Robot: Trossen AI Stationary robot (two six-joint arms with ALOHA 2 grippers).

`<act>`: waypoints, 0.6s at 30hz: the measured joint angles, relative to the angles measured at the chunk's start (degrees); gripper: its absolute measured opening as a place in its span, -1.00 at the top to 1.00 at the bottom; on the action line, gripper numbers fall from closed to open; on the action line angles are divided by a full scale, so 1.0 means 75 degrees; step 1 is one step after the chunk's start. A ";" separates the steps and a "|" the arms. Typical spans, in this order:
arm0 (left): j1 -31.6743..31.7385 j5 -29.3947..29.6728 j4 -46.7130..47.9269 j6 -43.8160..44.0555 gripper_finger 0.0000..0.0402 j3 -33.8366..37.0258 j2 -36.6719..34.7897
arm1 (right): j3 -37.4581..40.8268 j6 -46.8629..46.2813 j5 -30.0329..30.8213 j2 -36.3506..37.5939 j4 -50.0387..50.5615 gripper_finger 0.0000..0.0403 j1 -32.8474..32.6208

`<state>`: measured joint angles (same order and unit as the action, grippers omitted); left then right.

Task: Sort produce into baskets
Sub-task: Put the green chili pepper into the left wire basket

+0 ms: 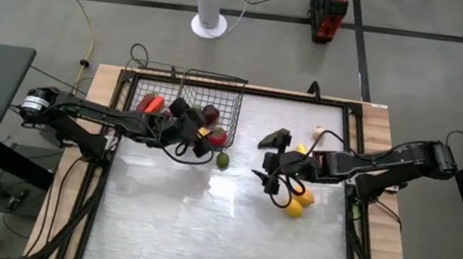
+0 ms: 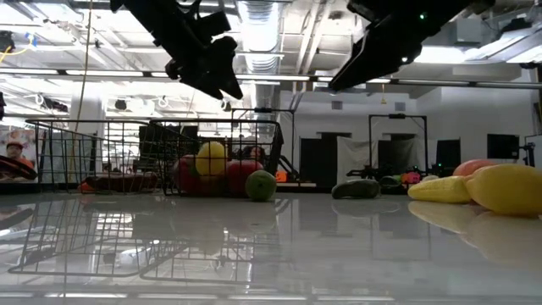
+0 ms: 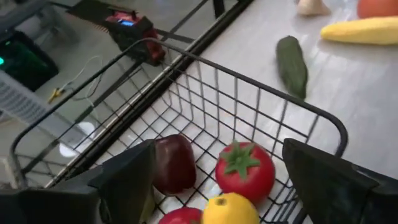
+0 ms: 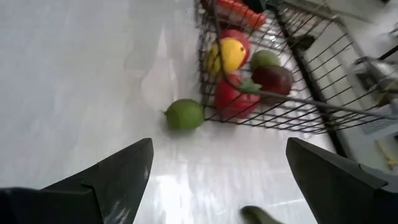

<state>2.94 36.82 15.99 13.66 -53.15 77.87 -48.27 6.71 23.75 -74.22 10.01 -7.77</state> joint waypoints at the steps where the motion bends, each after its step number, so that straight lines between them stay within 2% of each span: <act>1: -0.0033 -0.0099 -0.0018 -0.0117 -0.69 0.0000 0.0000 | 0.0000 -0.0050 -0.0145 0.0000 0.0054 -0.96 -0.0001; 5: -0.0337 -0.0424 -0.0418 -0.0436 -0.71 0.0000 0.0000 | 0.0122 0.0003 -0.0524 0.0000 0.0183 -0.96 0.0232; 11: -0.0976 -0.0435 -0.1213 -0.0908 -0.71 0.0000 0.0000 | 0.0669 0.0152 -0.1831 -0.0197 -0.0380 -0.88 0.1741; 18: -0.1429 -0.0444 -0.1181 -0.0954 -0.71 0.0000 0.0000 | 0.0672 0.1182 -0.1961 -0.1353 -0.0276 -0.78 0.3073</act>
<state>-7.78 33.50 7.13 6.50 -53.15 77.87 -43.23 15.58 9.04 -84.36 7.93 15.28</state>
